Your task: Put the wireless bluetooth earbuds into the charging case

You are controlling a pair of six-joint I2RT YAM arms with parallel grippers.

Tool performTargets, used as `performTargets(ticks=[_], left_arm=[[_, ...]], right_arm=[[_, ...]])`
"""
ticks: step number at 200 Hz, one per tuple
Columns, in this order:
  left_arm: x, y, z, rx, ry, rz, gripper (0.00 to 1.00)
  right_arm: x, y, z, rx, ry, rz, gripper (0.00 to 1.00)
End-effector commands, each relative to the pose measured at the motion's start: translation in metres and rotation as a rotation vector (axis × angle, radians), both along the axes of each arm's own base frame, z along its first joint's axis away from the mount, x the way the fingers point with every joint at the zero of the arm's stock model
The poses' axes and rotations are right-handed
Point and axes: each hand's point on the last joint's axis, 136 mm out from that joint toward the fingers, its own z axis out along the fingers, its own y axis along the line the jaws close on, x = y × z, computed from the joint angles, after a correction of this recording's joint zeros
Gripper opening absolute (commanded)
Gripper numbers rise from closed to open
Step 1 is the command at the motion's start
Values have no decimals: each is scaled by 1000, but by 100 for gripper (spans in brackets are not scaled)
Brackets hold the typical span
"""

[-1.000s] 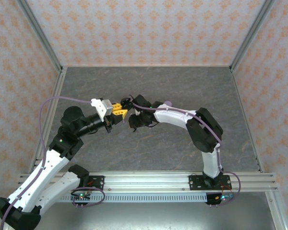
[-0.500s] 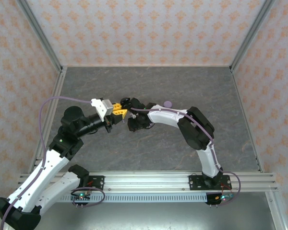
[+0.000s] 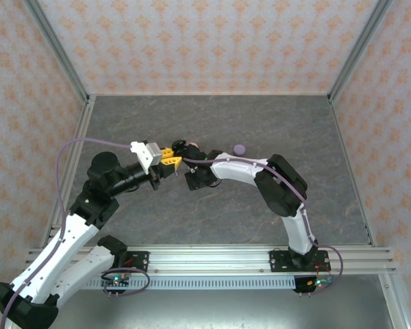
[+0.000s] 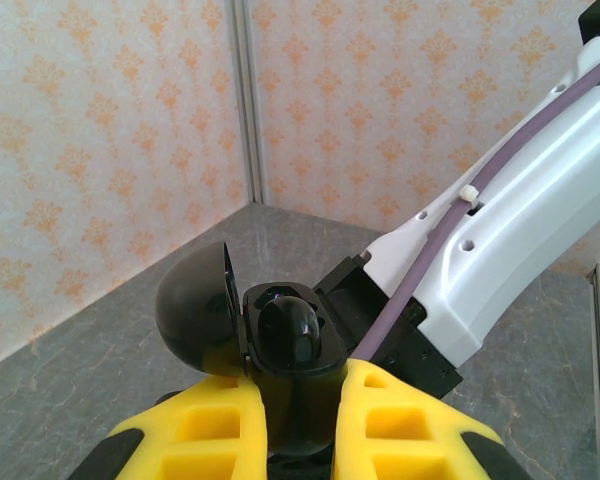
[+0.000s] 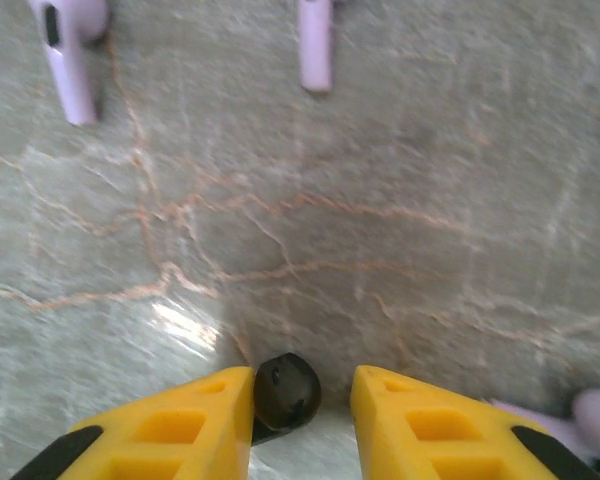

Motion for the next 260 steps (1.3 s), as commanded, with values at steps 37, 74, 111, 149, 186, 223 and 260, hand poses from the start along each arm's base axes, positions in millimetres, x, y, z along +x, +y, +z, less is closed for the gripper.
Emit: performTargets(ticks=[37,74,111,149,186,223,260], left_arm=[[-3,2,16,-9,-41,12,0],[-3,3,16,-9,-38,13,0],[-4,4,16,-8,-40,17,0],[-5,5,15,-5,-39,19,0],[-5,5,14,-4,-39,21,0],[-6,6,15,-2,-43,23,0],[-6,6,14,-2,-42,23,0]], right_arm=[[-13,-38,12,-127,-12,1,31],[-8,-24,25,-56,-30,0,32],[2,-22,25,-90,-54,-4,33],[6,-18,18,-105,-49,2,34],[5,-17,9,-115,-26,3,34],[1,-20,0,-134,-3,4,33],[-4,-21,-7,-137,21,7,31]])
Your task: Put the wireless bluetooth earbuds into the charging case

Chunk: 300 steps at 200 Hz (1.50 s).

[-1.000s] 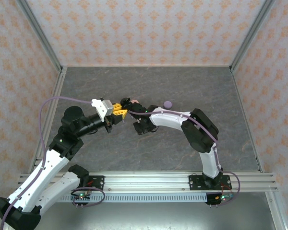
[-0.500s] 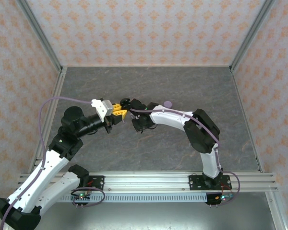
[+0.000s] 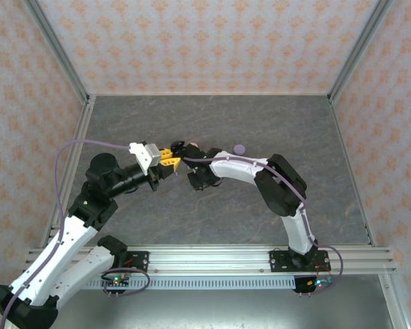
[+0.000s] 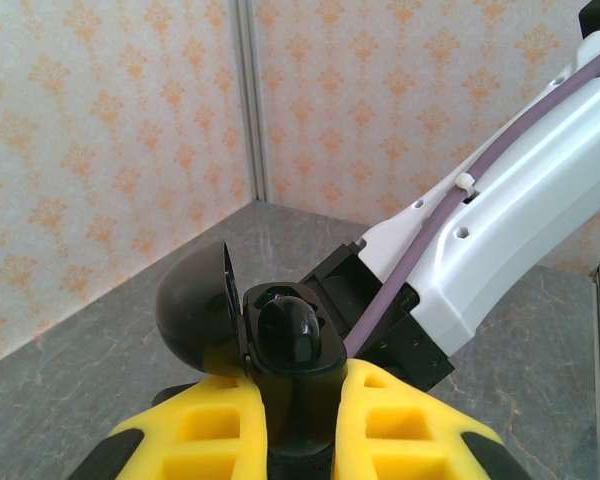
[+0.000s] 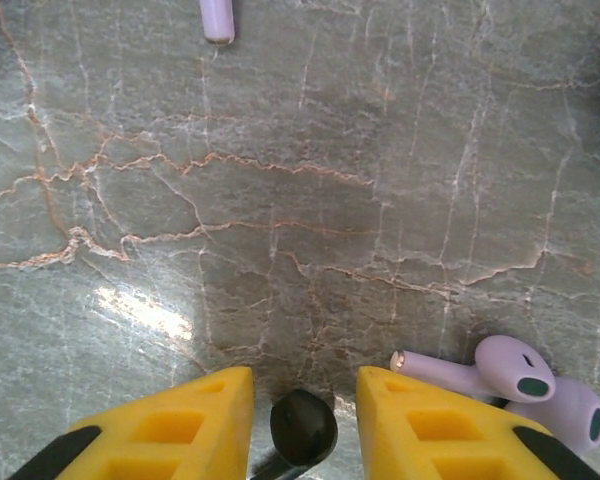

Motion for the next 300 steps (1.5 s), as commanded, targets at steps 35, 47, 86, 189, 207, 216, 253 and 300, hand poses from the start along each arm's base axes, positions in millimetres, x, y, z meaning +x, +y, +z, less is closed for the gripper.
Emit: performTargets(ticks=[35,47,86,189,207,216,253,300], left_arm=[[-3,3,15,-7,-45,13,0],[-3,3,16,-7,-46,14,0],[-2,3,16,-7,-45,16,0],[2,-7,20,-101,-19,-26,0],[8,-12,15,-128,12,-44,0],[12,-15,12,-135,28,-50,0],[19,-25,11,-161,65,-92,0],[19,-40,6,-169,101,-140,0]], right_arm=[[-8,-9,-10,-57,35,14,28],[-9,-11,-11,-61,42,15,27],[-14,-14,-12,-63,54,18,24],[10,-29,92,154,-208,36,21],[12,-41,127,205,-295,57,20],[13,-47,144,229,-346,67,21],[6,-68,226,360,-596,122,21],[-19,-76,318,534,-884,257,21]])
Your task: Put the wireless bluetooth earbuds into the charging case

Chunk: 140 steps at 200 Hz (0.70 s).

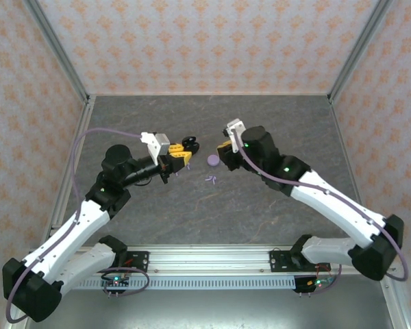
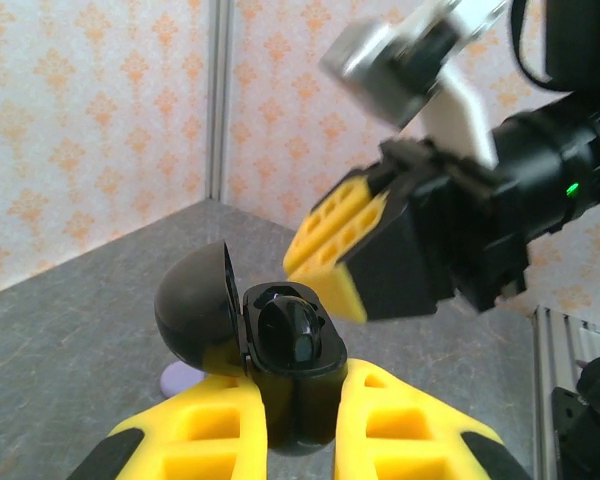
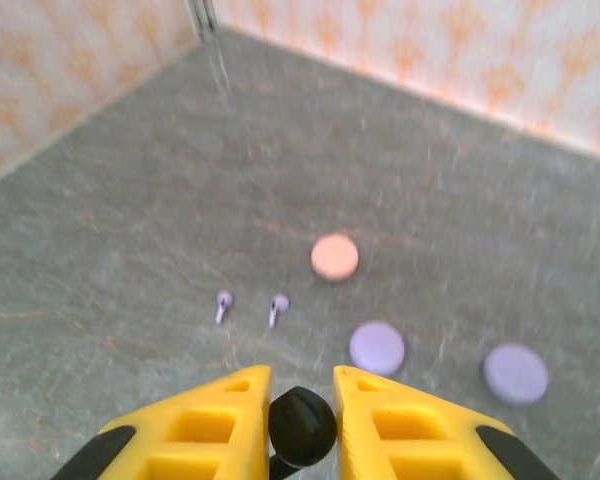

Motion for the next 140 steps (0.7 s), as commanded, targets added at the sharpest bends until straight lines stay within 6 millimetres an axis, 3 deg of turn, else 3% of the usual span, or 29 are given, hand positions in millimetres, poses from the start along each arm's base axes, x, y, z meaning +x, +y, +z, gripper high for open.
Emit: performTargets(ticks=[1,30,63,140], left_arm=[[-8,-10,19,-48,-43,-59,0],[-8,-19,18,-54,-36,-82,0],[-8,-27,22,-75,-30,-104,0],[-13,-41,25,-67,-12,-151,0]], right_arm=[[-6,2,47,62,-194,78,21],[-21,6,84,121,-300,159,21],[-36,18,104,139,-378,258,21],[-47,40,102,99,-415,356,21]])
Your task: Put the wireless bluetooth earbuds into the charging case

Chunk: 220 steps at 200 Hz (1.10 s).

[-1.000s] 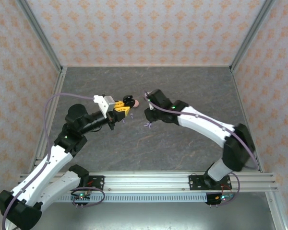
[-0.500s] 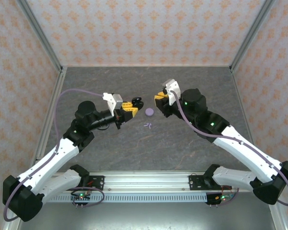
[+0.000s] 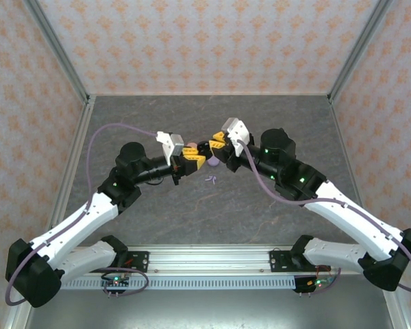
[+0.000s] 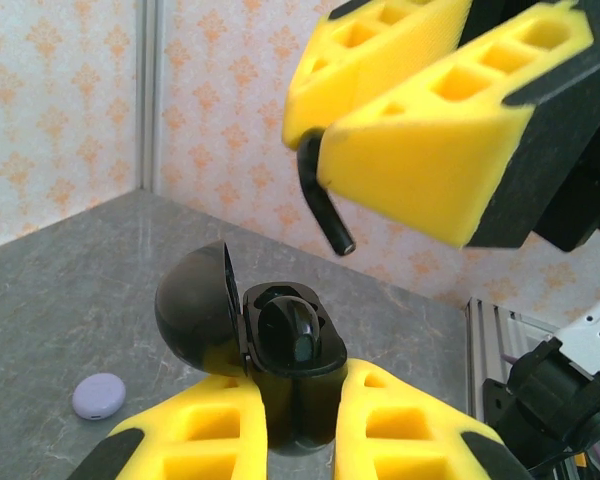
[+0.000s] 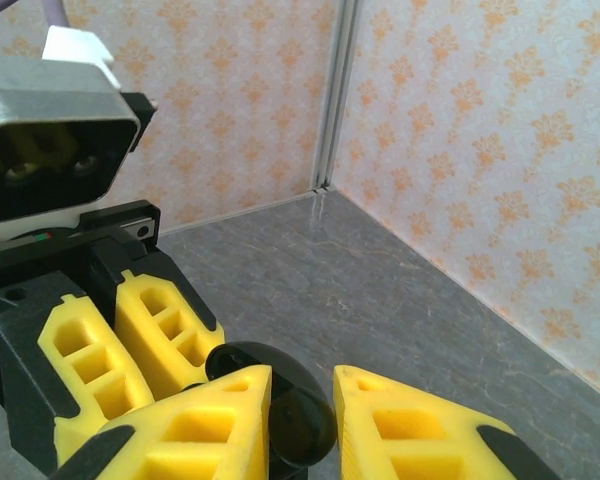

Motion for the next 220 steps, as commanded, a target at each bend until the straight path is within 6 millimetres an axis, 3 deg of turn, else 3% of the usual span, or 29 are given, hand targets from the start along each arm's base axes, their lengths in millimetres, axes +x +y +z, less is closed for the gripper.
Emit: performTargets(ticks=[1,131,220], left_arm=[[-5,-4,27,-45,-64,-29,0],[-9,-4,32,-51,-77,-36,0],[-9,-6,34,-50,-81,-42,0]], right_arm=[[-6,7,24,27,-69,43,21],[0,10,0,-38,-35,26,21],[2,10,-5,-55,-25,20,21]])
